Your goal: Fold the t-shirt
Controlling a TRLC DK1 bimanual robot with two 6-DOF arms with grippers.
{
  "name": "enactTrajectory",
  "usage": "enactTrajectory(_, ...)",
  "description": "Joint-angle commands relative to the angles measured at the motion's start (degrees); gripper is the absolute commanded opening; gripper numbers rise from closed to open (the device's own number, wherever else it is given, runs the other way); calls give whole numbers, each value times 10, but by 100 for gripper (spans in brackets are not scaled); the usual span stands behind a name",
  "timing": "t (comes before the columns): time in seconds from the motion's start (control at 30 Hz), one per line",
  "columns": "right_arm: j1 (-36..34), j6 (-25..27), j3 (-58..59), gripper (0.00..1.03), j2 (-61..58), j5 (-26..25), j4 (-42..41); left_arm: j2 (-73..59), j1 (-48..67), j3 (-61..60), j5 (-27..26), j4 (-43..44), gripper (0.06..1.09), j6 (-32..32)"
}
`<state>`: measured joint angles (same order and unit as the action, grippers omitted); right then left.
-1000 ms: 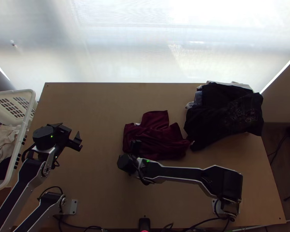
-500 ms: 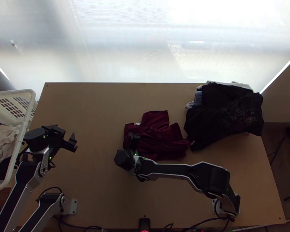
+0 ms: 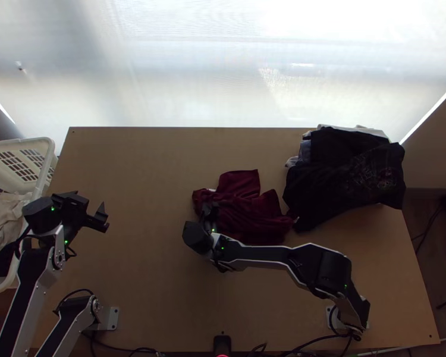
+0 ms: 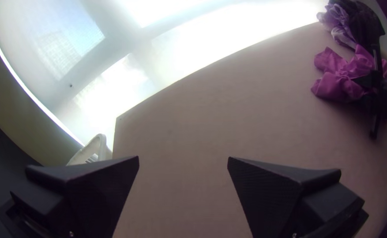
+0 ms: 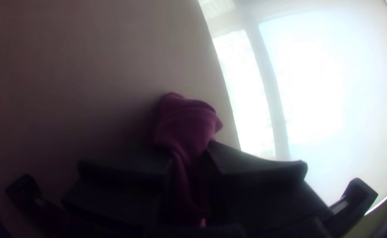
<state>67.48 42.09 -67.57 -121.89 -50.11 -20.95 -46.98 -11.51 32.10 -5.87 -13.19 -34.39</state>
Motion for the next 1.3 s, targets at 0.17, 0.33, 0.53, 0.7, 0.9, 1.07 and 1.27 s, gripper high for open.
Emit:
enactTrajectory(0.17, -16, 35, -97, 3, 196, 44, 36, -6, -34, 28, -19, -7, 103, -9)
enactTrajectory(0.33, -68, 47, -162, 3, 205, 46, 36, -13, -36, 60, -18, -26, 103, 0)
enactTrajectory(0.53, -154, 34, -232, 3, 195, 56, 37, -7, -40, 89, -12, -64, 103, 6)
enactTrajectory(0.7, -252, 16, -301, 3, 179, 59, 79, -3, -43, 114, -7, -97, 103, 12)
enactTrajectory(0.9, -394, -66, -215, 3, 278, 58, 153, -5, -33, 135, -1, -119, 103, 20)
enactTrajectory(1.07, -537, -90, -56, 3, 393, 67, 151, -13, 7, 145, 24, -121, 103, 28)
enactTrajectory(1.27, -681, -120, 114, 3, 510, 97, 159, -26, 59, 151, 54, -119, 103, 47)
